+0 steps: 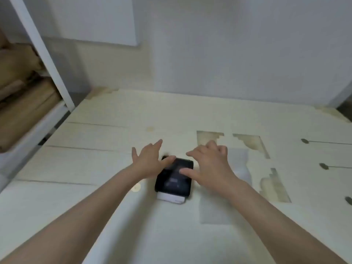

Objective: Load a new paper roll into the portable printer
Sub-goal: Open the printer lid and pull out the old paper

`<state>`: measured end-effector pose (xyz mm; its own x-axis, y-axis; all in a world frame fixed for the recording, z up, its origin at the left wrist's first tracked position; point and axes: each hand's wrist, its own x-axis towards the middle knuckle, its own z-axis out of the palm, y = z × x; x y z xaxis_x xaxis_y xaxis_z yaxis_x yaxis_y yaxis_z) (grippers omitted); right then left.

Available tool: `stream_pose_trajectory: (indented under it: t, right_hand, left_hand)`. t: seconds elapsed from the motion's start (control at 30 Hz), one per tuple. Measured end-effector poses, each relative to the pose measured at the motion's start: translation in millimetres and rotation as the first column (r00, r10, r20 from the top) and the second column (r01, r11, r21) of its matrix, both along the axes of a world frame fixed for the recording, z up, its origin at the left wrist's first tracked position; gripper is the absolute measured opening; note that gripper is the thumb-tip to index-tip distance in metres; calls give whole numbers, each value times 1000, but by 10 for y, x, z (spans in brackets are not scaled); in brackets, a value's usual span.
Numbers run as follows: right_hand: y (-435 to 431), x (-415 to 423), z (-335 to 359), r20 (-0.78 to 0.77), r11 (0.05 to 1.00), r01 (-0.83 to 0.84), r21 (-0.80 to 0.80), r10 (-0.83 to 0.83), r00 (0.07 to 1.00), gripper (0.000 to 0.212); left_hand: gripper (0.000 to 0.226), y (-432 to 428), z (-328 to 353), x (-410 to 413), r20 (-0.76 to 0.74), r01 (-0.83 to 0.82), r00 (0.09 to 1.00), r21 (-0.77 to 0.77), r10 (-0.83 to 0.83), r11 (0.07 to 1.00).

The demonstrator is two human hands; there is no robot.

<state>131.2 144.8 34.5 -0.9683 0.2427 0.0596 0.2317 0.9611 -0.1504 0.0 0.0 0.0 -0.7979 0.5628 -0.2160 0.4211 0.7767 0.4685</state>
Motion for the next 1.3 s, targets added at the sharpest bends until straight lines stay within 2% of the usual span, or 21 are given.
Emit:
stream_pose_trajectory:
  t: [0.13,0.3,0.4,0.5,0.57,0.63,0.77,0.87,0.93,1.03,1.1,1.13,1.2,1.3]
  right_hand:
    - [-107,70,-375,-76,996,31,78,-25,997,62]
    - [-278,199,-743,-224,993,79,89,-58,973,73]
    - [-415,328,-901,-263,986,144,83,-118,958,71]
    - [-571,459,-968,-286,977,214,-8,-207,936,57]
    - [-664,520,-1038,-310,972,209,-108,-233,922,42]
    - [-717,556,-1083,-315,968,201,-149,-239,919,36]
    - [-698,591,-1099,-295,948,206,-242,-274,915,35]
    - [-674,593,-1124,-331,914,163,-371,-294,897,42]
    - [-664,585,-1095,-370,869,114,-482,-320,872,50]
    - [-597,580,-972,-387,681,6,-732,-423,819,51]
    - [-543,603,-925,-357,562,-83,-823,-397,846,40]
    - [-522,618,-919,-343,533,-110,-839,-360,867,35]
    - [-515,647,-929,-333,491,-150,-858,-311,890,30]
    - [-519,668,-976,-340,454,-167,-875,-332,880,29]
  left_hand:
    - [80,-43,-356,59,-43,37,998,-13,-38,999]
    - [59,-105,-523,199,105,-2,994,298,-31,955]
    - [59,-189,-648,263,172,-75,985,455,-5,887]
    - [64,-307,-763,365,170,-133,984,508,53,851]
    - [74,-386,-795,445,173,-173,981,537,92,826]
    - [82,-448,-815,506,183,-207,975,557,125,804]
    - [57,-489,-844,591,187,-207,976,656,110,726]
    - [53,-486,-854,595,230,-233,969,757,85,610]
    - [58,-497,-845,568,325,-305,944,809,49,503]
    - [49,-487,-821,497,424,-372,904,841,-51,392]
    - [40,-466,-802,477,437,-375,894,850,-99,369]
    - [38,-455,-797,478,442,-376,890,850,-111,368]
    - [34,-438,-800,501,442,-372,890,846,-113,382]
    - [30,-430,-789,537,431,-368,899,841,-80,396]
